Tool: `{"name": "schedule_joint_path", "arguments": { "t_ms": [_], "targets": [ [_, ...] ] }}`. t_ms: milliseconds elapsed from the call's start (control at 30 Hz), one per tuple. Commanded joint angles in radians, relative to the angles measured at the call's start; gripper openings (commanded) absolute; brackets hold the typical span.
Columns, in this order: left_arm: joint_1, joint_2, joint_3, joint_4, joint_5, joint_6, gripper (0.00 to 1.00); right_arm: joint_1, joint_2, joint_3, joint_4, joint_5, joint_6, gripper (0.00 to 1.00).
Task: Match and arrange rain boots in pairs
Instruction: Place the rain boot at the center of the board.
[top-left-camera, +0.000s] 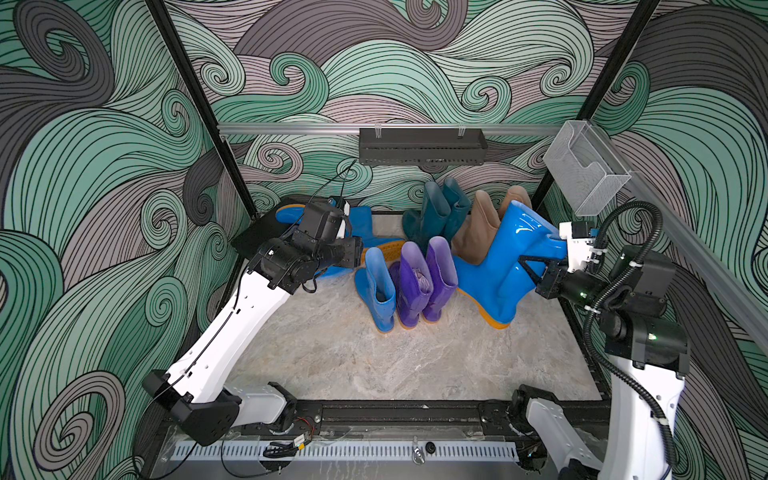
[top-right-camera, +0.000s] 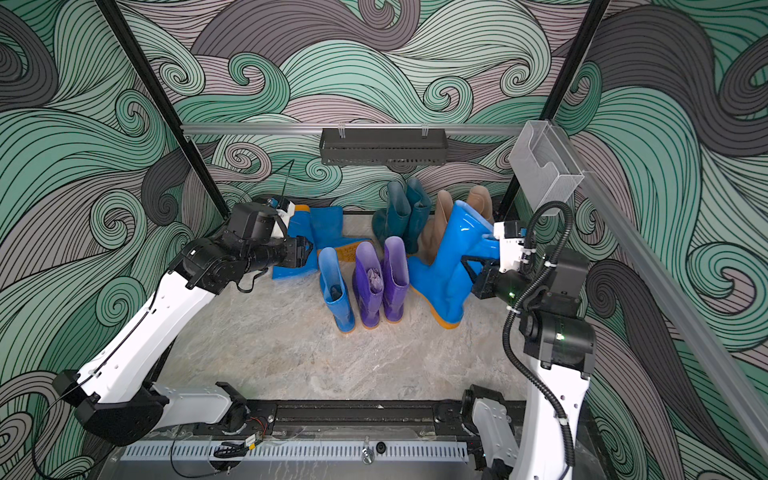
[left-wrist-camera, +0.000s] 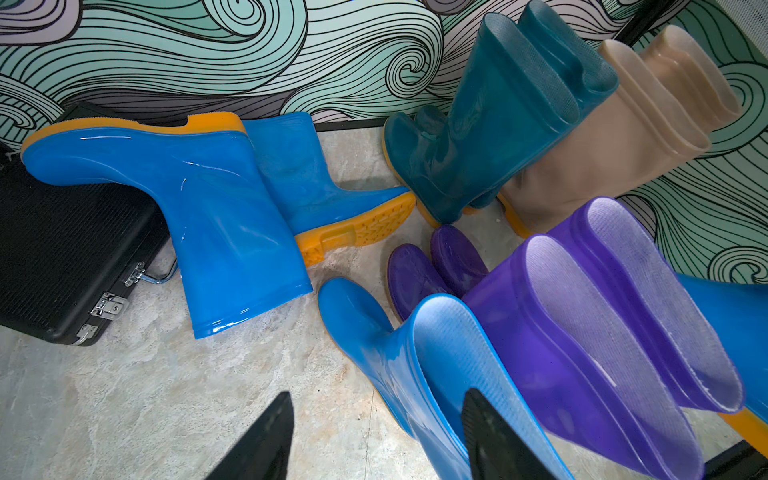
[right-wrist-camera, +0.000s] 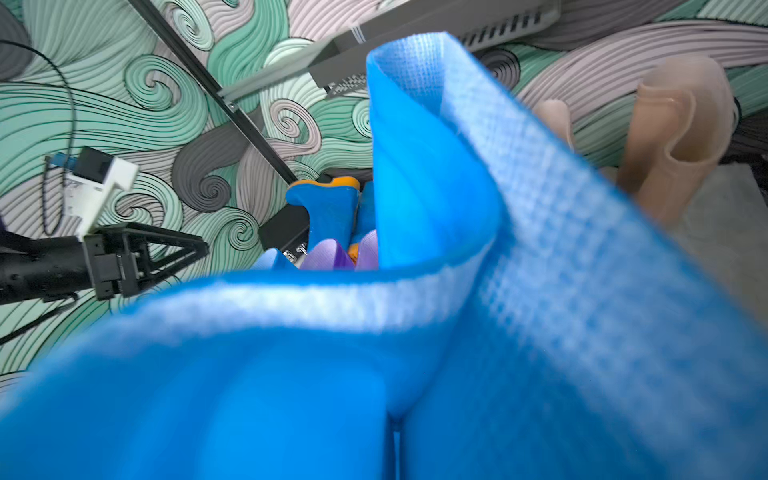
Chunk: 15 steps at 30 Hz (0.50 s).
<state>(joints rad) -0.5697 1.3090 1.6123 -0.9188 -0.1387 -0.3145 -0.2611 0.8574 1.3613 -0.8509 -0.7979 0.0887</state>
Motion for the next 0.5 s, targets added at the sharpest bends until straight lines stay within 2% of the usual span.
{"name": "schedule_joint_path", "arguments": {
  "t_ms": [0, 100, 300, 467],
  "targets": [
    [0.008, -0.004, -0.006, 0.020, 0.024, 0.003, 0.66, 0.005, -0.006, 0.039, 0.287, -0.142, 0.122, 0.00],
    [0.007, -0.002, -0.006, 0.017, 0.009, 0.004, 0.66, 0.005, 0.005, 0.044, 0.390, -0.155, 0.185, 0.00],
    [0.011, -0.001, -0.005, 0.001, -0.015, 0.003, 0.68, 0.017, 0.048, 0.112, 0.466, -0.123, 0.216, 0.00],
    [0.020, 0.012, 0.001, -0.036, -0.041, -0.004, 0.68, 0.022, 0.066, 0.125, 0.379, -0.049, 0.144, 0.00]
  ]
}}
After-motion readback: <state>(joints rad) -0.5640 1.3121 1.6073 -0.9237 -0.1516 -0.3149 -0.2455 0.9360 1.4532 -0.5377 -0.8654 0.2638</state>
